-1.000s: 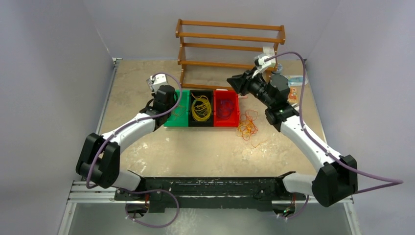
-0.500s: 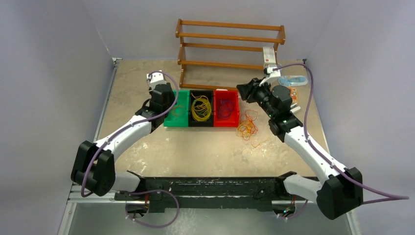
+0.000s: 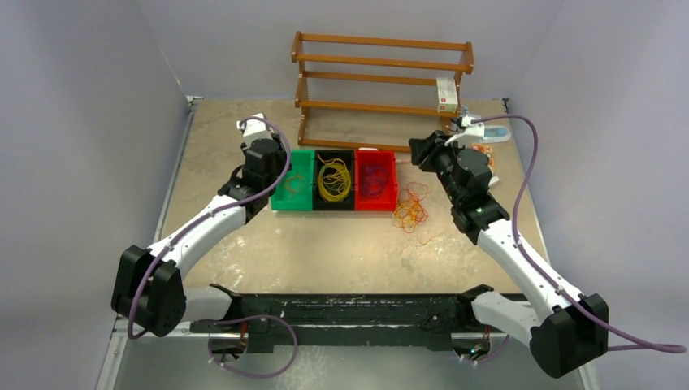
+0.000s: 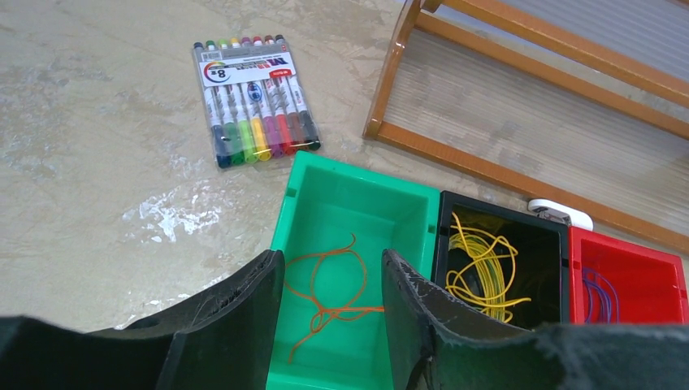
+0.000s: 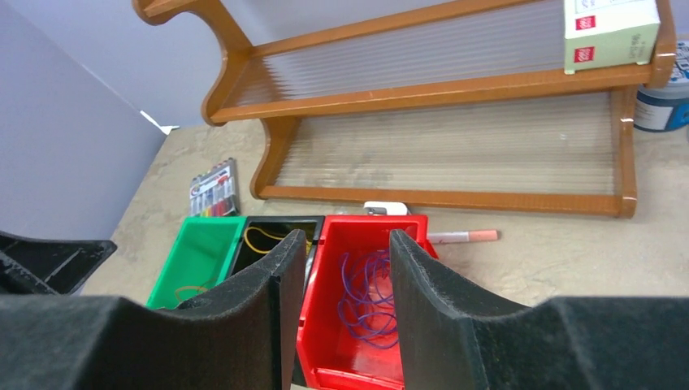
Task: Untangle the cables
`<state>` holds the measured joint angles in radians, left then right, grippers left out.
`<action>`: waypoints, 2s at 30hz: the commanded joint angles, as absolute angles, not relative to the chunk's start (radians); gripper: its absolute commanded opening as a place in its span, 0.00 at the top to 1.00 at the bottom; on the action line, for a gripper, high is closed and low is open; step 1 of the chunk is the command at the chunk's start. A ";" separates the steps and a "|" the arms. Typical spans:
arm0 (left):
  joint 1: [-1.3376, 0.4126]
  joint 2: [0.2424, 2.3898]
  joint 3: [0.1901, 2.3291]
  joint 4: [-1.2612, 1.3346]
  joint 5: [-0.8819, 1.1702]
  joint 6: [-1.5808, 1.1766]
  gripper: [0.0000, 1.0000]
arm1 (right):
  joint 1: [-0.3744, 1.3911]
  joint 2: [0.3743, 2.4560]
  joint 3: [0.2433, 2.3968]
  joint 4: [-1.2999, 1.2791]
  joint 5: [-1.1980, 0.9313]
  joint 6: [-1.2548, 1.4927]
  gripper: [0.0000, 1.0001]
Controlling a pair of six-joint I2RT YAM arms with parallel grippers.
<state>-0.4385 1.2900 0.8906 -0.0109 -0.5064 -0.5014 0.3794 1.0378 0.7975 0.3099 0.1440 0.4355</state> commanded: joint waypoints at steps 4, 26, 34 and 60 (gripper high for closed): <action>-0.435 1.253 0.926 0.009 -0.526 -0.490 0.53 | 0.383 1.013 0.796 0.313 0.216 0.463 0.55; -0.435 1.256 0.971 0.032 -0.495 -0.492 0.53 | 0.381 1.061 0.897 0.021 0.401 0.472 0.55; -0.435 1.270 0.966 0.040 -0.438 -0.495 0.53 | 0.376 1.158 0.941 -0.125 0.289 0.485 0.55; -0.434 1.288 0.966 0.068 -0.338 -0.490 0.53 | 0.351 1.634 1.173 -0.345 0.201 0.313 0.60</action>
